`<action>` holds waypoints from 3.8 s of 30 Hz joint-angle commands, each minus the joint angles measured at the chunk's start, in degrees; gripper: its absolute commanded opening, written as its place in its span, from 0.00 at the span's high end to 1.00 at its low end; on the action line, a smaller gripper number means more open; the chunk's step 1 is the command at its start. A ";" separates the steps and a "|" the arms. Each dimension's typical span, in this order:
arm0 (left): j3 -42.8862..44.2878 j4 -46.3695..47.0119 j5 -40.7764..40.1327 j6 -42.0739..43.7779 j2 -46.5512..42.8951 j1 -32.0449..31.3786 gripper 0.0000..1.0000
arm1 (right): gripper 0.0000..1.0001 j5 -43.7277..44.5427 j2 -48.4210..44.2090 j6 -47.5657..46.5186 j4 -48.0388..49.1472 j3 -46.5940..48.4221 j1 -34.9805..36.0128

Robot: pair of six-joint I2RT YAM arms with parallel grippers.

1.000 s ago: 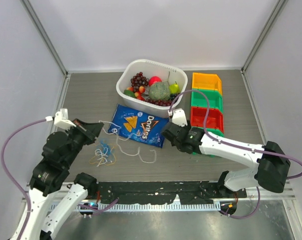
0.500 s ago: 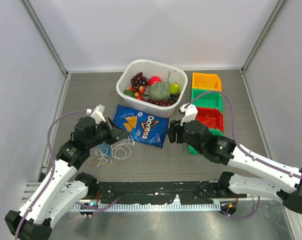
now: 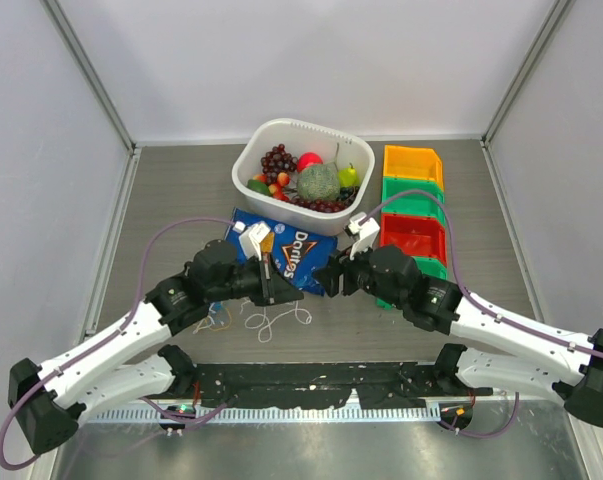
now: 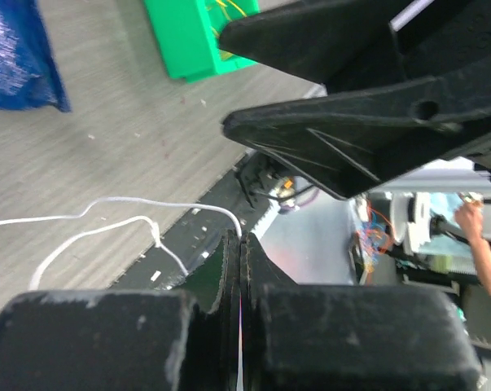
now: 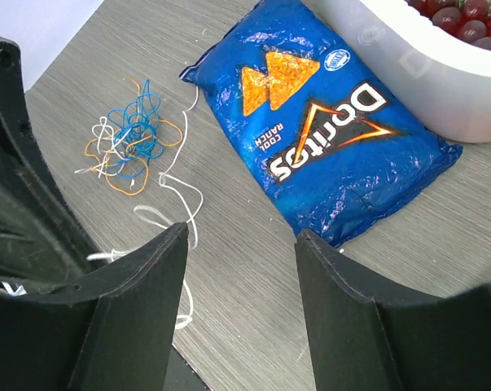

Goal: Untangle the cables

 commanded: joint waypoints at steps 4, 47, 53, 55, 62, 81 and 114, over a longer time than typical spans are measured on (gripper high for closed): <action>-3.44 -7.36 -20.50 4.45 0.20 0.51 1.00 | 0.39 -4.74 3.50 0.36 4.48 -0.98 -0.11; 1.92 -27.69 -45.32 5.68 -29.15 2.09 0.07 | 0.29 1.31 58.17 -8.43 5.27 26.79 13.69; 2.36 -27.95 -46.81 6.03 -29.85 2.09 0.06 | 0.73 7.36 57.39 -7.02 5.19 23.55 13.78; 2.27 -27.95 -47.34 6.12 -30.11 2.09 0.07 | 0.95 9.04 54.58 -6.85 5.71 21.53 13.87; 2.80 -28.04 -50.67 6.82 -31.08 2.09 0.07 | 0.99 11.33 34.55 -7.46 10.19 13.09 13.96; 1.04 -24.52 -52.09 7.96 -31.09 2.09 0.07 | 0.99 34.53 5.79 -2.03 -15.54 23.45 -4.13; -1.33 -21.45 -45.41 7.44 -31.52 2.09 0.06 | 0.99 60.91 27.85 48.61 -36.39 21.79 -28.23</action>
